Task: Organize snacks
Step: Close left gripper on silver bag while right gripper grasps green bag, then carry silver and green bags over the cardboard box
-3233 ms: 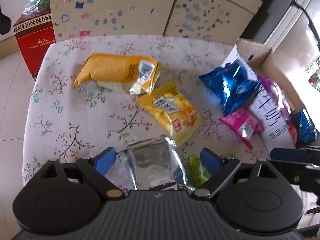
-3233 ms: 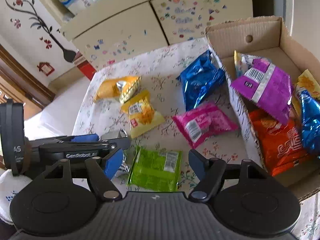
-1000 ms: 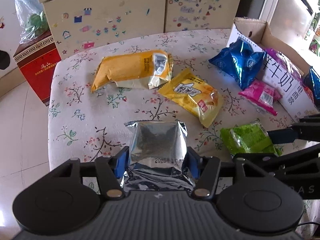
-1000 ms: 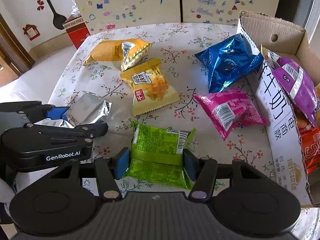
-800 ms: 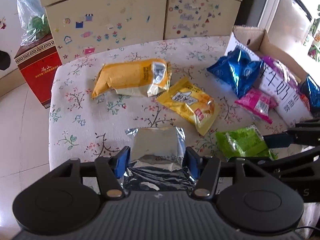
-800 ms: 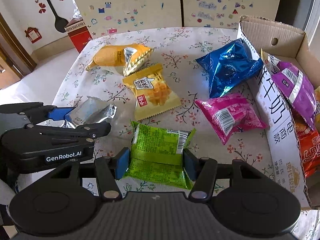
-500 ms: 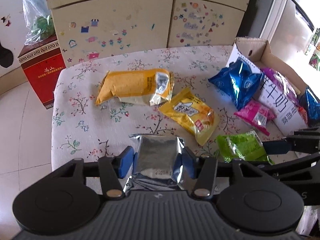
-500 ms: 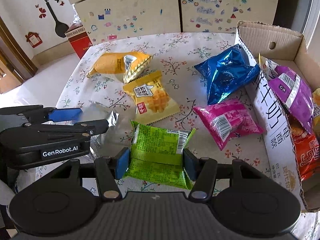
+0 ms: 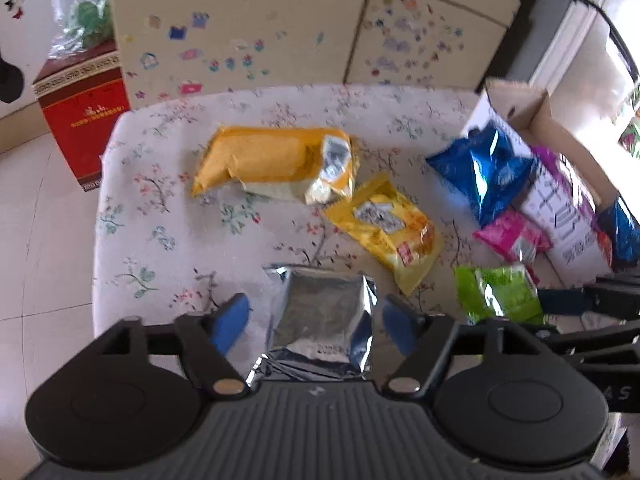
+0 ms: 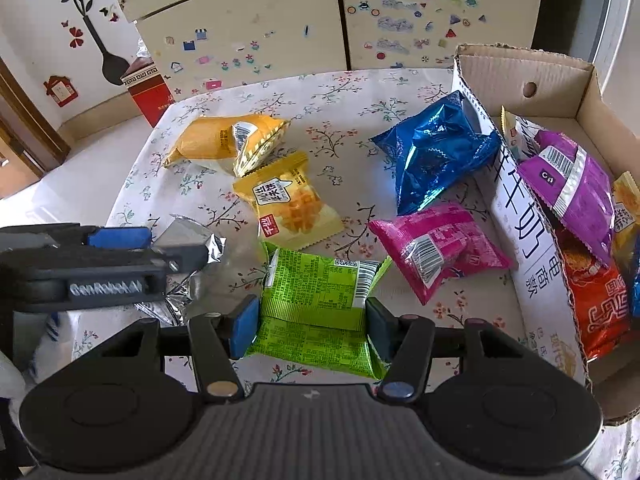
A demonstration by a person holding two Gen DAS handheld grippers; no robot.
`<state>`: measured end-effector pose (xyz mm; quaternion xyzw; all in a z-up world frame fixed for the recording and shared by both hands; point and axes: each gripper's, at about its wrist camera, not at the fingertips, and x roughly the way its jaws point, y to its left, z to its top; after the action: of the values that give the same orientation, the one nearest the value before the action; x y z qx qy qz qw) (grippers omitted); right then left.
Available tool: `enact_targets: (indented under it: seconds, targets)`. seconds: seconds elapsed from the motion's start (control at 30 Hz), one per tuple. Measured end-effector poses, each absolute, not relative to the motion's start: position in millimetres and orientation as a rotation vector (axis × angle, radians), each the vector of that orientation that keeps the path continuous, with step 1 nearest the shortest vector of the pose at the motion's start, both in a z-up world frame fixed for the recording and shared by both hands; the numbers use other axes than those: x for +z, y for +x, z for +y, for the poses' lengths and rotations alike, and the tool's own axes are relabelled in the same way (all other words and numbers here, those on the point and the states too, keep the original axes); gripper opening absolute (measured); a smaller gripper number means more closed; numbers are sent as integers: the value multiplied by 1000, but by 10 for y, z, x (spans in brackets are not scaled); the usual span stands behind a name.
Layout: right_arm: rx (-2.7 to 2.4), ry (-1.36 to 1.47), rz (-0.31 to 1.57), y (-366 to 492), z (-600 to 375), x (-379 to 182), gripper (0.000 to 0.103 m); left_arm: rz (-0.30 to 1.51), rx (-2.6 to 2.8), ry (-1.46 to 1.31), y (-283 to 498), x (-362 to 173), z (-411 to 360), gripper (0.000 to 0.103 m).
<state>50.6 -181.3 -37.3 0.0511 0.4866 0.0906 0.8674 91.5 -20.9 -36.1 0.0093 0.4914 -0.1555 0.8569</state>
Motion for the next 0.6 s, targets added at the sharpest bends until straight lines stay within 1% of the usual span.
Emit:
enact_targets:
  seconds: [0.07,0.13,0.17,0.2,0.27,0.33,0.6]
  targets:
    - [190,104,1022,504,-1802,-382,63,1038,-335,62,913,-424,-283,77]
    - [189,104,1023,502,-1806,-383,63,1022,-320,106,908,-475,-343,70]
    - [189,104,1023,500,-1812,-380,63,1019,-320,117,907,-498,-364,59]
    - [188,106,1021,499,-1819,-375,63,1006,-314,131,897,-507,-382,58]
    - [186,111,1016,494,-1846,-361,63,993,-319,149,875,-494,-419,58]
    - [182,118,1010,489,-1870,-339,63,987,-323,108,859,-451,-414,58]
    - [173,158,973,487,-1989,-226,63,890,-324,52,864,-156,-466,58]
